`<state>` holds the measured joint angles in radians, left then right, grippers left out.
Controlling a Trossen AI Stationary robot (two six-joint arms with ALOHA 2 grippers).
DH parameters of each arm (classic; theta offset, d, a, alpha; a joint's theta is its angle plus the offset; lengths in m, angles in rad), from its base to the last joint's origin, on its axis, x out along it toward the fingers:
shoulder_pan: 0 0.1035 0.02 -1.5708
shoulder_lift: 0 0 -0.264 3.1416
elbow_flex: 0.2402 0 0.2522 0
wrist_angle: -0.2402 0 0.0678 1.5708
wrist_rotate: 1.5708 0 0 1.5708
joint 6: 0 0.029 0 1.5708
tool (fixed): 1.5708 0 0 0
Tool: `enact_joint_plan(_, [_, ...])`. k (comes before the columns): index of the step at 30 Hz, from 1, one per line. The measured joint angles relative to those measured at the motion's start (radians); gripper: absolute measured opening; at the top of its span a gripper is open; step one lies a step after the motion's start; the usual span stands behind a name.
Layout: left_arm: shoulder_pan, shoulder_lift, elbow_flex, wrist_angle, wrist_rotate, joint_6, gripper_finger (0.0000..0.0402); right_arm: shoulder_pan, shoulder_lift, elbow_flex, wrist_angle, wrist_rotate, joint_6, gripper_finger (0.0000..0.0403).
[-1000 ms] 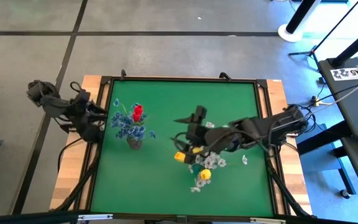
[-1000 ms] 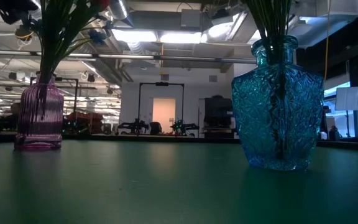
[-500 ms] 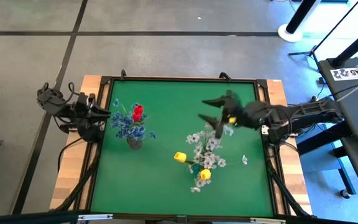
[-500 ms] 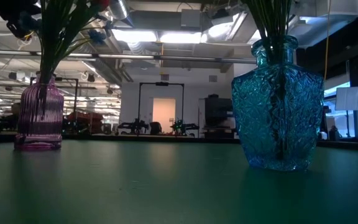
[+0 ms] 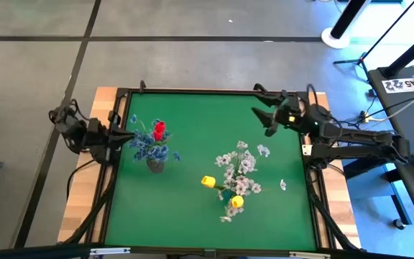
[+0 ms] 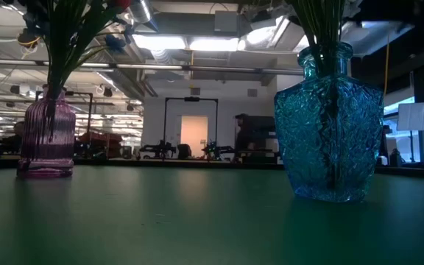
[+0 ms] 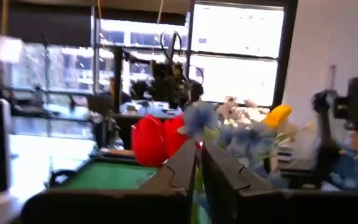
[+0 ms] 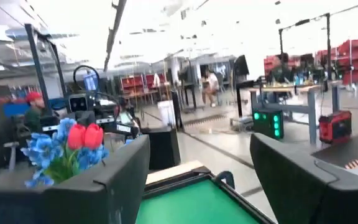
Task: Sort flowers into vase by color
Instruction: Return to home position
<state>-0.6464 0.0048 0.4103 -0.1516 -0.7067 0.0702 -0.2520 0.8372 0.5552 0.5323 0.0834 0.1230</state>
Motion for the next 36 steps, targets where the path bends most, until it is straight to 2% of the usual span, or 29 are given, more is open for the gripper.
enact_joint_plan(3, [0.020,0.000,0.050,0.005,-0.024,0.029,0.0010,-0.028,-0.071,-0.120,0.087,-0.036,0.018,0.0275])
enact_joint_plan(7, [0.041,0.000,0.076,-0.025,-0.127,0.044,0.0002,-0.030,-0.167,-0.260,0.158,-0.041,0.054,0.0275])
enact_joint_plan(10, [0.056,0.000,0.076,-0.072,-0.158,-0.014,0.0002,-0.030,-0.237,-0.359,0.277,-0.043,0.057,0.0275])
enact_joint_plan(14, [0.079,0.000,-0.005,-0.096,-0.200,-0.108,0.0001,-0.030,-0.317,-0.532,0.550,-0.059,0.056,0.0275])
enact_joint_plan(16, [0.098,0.000,-0.041,-0.097,-0.219,-0.152,0.0001,-0.029,-0.350,-0.536,0.512,-0.055,0.061,0.0275])
enact_joint_plan(21, [0.142,0.001,-0.104,-0.063,-0.142,-0.251,0.0001,-0.009,-0.378,-0.540,0.411,-0.105,0.060,0.0275])
enact_joint_plan(25, [0.148,-0.002,-0.135,-0.067,-0.013,-0.323,0.0001,0.018,-0.367,-0.543,0.332,-0.094,0.022,0.0275])
enact_joint_plan(30, [0.148,-0.002,-0.211,0.007,0.088,-0.277,0.0001,0.022,-0.329,-0.544,0.280,-0.086,0.002,0.0275])
enact_joint_plan(33, [0.148,-0.002,-0.229,0.021,0.187,-0.267,0.0001,0.022,-0.289,-0.545,0.276,-0.057,-0.023,0.0275])
enact_joint_plan(36, [0.148,-0.002,-0.230,0.026,0.229,-0.246,0.0001,0.018,-0.248,-0.545,0.279,-0.050,-0.027,0.0275])
